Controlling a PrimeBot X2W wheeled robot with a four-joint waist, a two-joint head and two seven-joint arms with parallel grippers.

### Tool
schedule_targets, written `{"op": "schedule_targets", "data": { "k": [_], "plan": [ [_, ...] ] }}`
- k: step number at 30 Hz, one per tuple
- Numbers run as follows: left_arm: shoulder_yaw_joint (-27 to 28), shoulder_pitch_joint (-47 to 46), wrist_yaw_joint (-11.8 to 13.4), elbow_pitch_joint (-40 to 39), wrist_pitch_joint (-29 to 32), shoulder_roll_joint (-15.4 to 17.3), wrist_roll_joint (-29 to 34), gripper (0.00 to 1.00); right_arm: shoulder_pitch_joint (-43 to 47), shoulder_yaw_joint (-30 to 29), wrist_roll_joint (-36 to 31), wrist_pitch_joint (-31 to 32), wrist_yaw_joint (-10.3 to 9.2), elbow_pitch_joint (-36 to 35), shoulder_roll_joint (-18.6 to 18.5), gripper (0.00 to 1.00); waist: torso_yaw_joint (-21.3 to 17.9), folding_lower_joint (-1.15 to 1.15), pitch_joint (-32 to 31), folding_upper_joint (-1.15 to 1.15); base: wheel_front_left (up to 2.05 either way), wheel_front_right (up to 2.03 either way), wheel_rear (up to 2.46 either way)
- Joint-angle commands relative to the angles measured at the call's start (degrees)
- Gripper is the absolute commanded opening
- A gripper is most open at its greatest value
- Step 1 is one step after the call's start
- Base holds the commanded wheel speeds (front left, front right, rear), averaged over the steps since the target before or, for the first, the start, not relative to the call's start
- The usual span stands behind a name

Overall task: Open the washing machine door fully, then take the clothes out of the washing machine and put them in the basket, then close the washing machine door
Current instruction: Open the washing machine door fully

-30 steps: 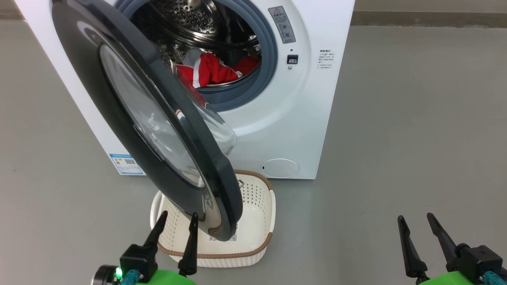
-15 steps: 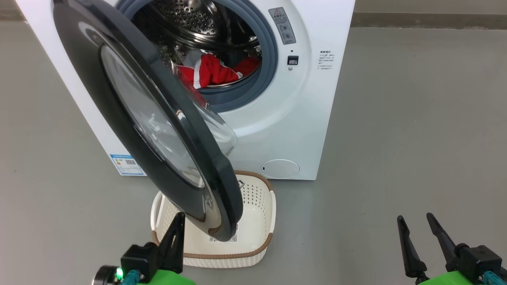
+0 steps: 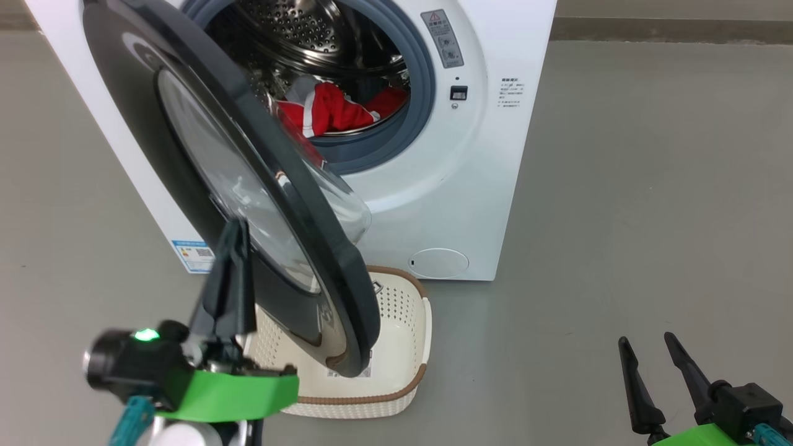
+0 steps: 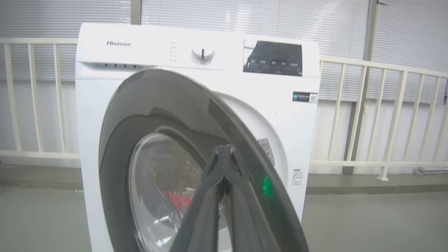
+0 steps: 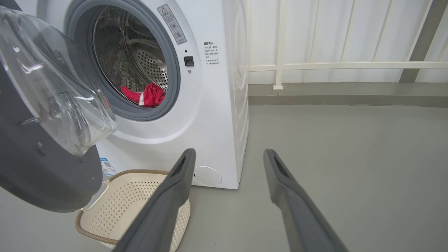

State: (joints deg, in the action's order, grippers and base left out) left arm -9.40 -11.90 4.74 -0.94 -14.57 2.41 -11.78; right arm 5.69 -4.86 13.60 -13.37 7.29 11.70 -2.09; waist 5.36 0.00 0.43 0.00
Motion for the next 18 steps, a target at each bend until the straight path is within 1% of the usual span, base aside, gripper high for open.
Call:
{"op": "schedule_targets", "data": {
  "k": [1,5,9,13,17,18],
  "plan": [
    [1.8,-3.0,0.7,-4.6,-0.4,0.5,0.9,0.0,-1.5,1.6,-0.2,-0.3,0.2,-1.5,-0.8,1.0,-0.2,0.0,0.0,0.0,0.0,0.0,0.0],
    [0.0,-4.9,1.1,-11.3,-0.4,0.5,1.6,0.0,-1.7,2.3,-0.1,-0.3,0.2,-1.3,-0.8,1.0,-0.8,0.0,-0.3,0.0,0.0,0.0,0.0],
    [-3.9,-6.2,0.9,-14.9,-0.4,0.5,1.3,0.0,-2.0,2.6,0.0,-0.3,0.2,-1.2,-0.8,1.0,-1.2,0.0,-0.3,0.0,0.0,0.0,0.0],
    [-9.4,-7.2,0.7,-14.9,-0.2,0.5,-0.1,0.0,-2.2,2.6,0.0,-0.4,0.2,-1.0,-0.8,1.0,-1.4,0.0,-0.2,0.0,0.0,0.0,0.0],
    [-15.4,-7.4,0.7,-12.8,1.2,0.5,-3.4,0.0,-2.4,2.7,0.9,-0.6,0.2,-0.8,-0.8,1.0,-1.7,0.0,0.0,0.0,0.0,0.0,0.0],
    [-15.4,-7.4,0.7,-12.8,1.2,0.5,-3.4,0.0,-2.4,2.7,0.9,-0.6,0.2,-0.8,-0.8,1.0,-1.7,0.0,0.0,0.0,0.0,0.0,0.0]
  ]
}}
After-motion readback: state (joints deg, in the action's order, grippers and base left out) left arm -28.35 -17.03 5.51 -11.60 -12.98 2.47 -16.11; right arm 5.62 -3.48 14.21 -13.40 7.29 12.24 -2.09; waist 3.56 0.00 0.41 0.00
